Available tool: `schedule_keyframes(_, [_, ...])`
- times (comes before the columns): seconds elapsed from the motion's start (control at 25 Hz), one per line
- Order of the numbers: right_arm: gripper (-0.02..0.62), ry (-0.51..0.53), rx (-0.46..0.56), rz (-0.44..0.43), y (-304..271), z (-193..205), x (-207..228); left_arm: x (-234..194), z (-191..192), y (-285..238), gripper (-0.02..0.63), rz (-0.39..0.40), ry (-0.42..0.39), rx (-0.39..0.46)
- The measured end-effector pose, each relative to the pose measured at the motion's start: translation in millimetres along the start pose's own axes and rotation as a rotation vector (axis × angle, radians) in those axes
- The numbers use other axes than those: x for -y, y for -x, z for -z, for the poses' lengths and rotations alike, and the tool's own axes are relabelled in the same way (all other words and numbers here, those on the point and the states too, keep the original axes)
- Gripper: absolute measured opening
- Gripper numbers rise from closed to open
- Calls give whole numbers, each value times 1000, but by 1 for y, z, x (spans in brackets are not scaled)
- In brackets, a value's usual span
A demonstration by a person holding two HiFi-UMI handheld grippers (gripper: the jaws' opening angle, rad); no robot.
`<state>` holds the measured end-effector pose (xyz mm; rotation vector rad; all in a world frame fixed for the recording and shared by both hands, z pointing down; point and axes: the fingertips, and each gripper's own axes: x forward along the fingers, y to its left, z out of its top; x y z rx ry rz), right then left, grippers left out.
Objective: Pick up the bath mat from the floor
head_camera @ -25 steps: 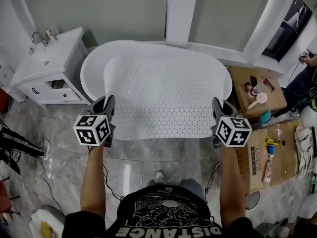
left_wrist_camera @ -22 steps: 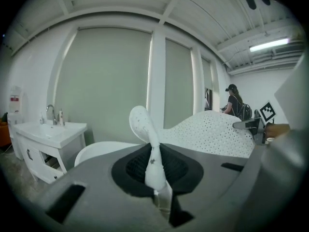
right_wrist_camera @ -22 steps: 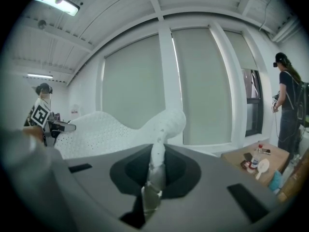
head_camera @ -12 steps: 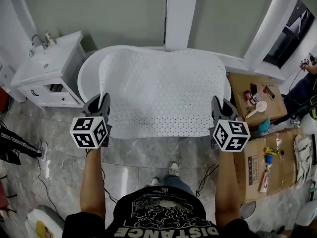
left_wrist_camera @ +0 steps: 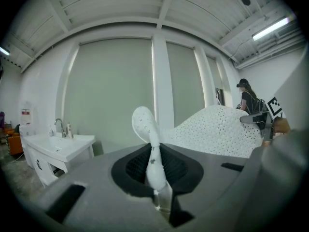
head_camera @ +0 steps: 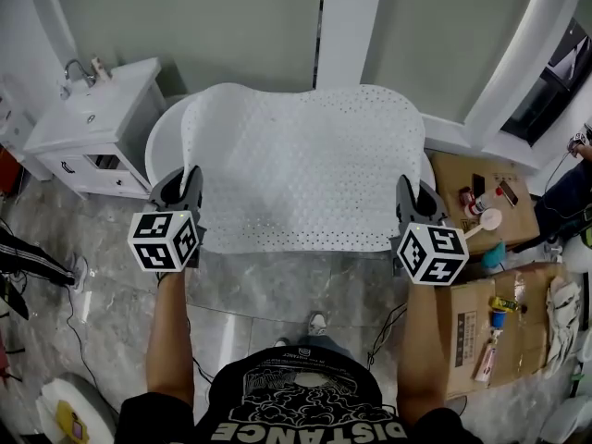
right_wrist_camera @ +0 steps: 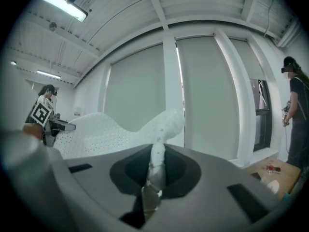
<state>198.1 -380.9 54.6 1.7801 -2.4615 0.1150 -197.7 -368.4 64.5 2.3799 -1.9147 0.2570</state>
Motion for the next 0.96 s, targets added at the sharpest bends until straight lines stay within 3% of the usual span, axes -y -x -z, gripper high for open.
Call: schedule_keyframes(0.96, [25, 7, 6, -27, -18, -2, -4, -10, 5, -6, 38, -17, 3, -19])
